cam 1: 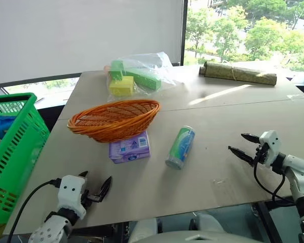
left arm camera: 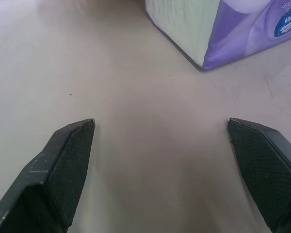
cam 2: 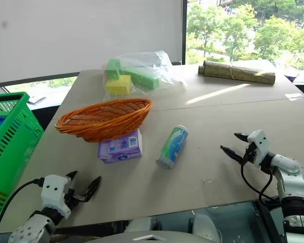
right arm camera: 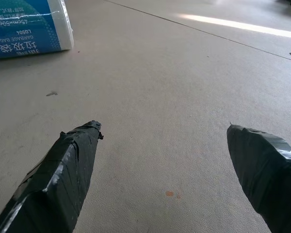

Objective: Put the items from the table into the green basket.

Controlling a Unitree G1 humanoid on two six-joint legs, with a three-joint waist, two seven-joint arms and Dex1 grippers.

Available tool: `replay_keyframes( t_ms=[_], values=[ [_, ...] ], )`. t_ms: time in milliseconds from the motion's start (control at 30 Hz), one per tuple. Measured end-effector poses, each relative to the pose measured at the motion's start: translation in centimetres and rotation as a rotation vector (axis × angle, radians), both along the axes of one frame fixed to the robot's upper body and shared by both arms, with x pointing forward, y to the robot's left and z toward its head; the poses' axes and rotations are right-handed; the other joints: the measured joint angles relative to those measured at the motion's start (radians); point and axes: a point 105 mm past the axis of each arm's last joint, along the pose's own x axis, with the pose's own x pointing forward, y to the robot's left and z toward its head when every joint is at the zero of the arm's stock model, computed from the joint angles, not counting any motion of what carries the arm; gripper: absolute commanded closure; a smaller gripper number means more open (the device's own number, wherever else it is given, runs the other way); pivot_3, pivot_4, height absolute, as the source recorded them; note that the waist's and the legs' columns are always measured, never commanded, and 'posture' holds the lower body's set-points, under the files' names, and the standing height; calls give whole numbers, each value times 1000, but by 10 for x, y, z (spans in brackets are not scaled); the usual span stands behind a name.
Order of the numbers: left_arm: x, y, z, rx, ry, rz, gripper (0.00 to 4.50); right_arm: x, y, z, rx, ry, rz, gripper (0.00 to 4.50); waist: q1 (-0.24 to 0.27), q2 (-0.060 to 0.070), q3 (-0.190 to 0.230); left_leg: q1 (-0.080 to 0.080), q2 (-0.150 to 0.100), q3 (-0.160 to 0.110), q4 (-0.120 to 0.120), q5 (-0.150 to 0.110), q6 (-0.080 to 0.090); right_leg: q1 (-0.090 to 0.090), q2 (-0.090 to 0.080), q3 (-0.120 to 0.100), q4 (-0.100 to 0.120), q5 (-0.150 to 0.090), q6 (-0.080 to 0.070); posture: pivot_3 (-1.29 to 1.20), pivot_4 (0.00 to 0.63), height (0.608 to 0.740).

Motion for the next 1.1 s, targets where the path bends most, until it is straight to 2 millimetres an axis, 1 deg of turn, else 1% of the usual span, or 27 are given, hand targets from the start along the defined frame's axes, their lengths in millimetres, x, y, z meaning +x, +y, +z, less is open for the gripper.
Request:
replay_keyframes(
  t_ms=[167, 300, 367, 533, 667, 767, 833, 900, 1000, 1067, 1100],
  values=[
    [-2, -1, -1, -9, -1, 9, 11, 1, 0, 0, 8, 11, 2, 0, 0, 0, 0, 0, 0, 0, 0, 0, 0, 0, 0, 1, 0, 0, 0, 25, 0, 740],
    [-5, -3, -1, -17, -6, 21, 11, 9, 3, 8, 12, -4, 6, 0, 2, 0, 0, 0, 0, 1, 0, 0, 0, 0, 0, 1, 0, 0, 0, 39, 0, 740],
    [-6, -3, -1, -17, -4, 22, 11, 10, 4, 9, 10, -6, 9, 0, 3, 0, 0, 0, 0, 0, 0, 0, 0, 0, 0, 1, 0, 0, 0, 47, 0, 740],
    [-9, -2, -2, -20, -4, 35, 11, 10, 8, 5, 4, 10, 27, 0, 4, 0, 0, 0, 0, 0, 0, 0, 0, 0, 0, 1, 0, 0, 0, 61, 0, 740],
    [-13, -1, -1, -14, 1, 49, 11, 11, 7, 4, 2, 14, 25, 0, 4, 0, 0, 0, 0, 0, 0, 0, 0, 0, 0, 1, 0, 0, 0, 75, 0, 740],
    [-14, 2, 0, -13, 0, 66, 11, 17, 12, 3, -7, 15, 34, 0, 4, 0, 0, 0, 0, 0, 0, 0, 0, 0, 0, 1, 0, 0, 0, 90, 0, 740],
    [-15, 7, 3, -16, -11, 85, 11, 22, 19, 7, -26, -2, 70, 0, 5, -1, 0, 0, 1, 0, 0, 0, 0, 0, 1, 1, 0, 0, 0, 100, 0, 740],
    [-16, 7, 7, -23, -24, 89, 11, 25, 28, 11, -32, -17, 110, 0, 6, -1, 0, 0, 1, 0, 0, 0, 0, 0, 1, 1, 0, 0, 0, 111, 0, 740],
    [-25, 4, 15, -47, -37, 97, 11, 32, 43, 22, -48, -52, 191, 0, 5, -2, 1, 0, 1, 0, 0, 0, 0, 0, 0, 1, 0, 0, 0, 137, 0, 740],
    [-33, 2, 27, -96, -66, 106, 11, 37, 58, 35, -61, -87, 267, 0, 6, -4, 2, 0, 1, 0, 0, 0, 0, 0, 0, 1, 0, 0, 0, 170, 0, 740],
    [-37, 0, 38, -130, -92, 99, 11, 39, 72, 46, -67, -113, 330, 0, 9, -5, 3, 0, 2, 0, 0, 0, 0, -1, 0, 1, 0, 0, 0, 185, 0, 740]
  ],
)
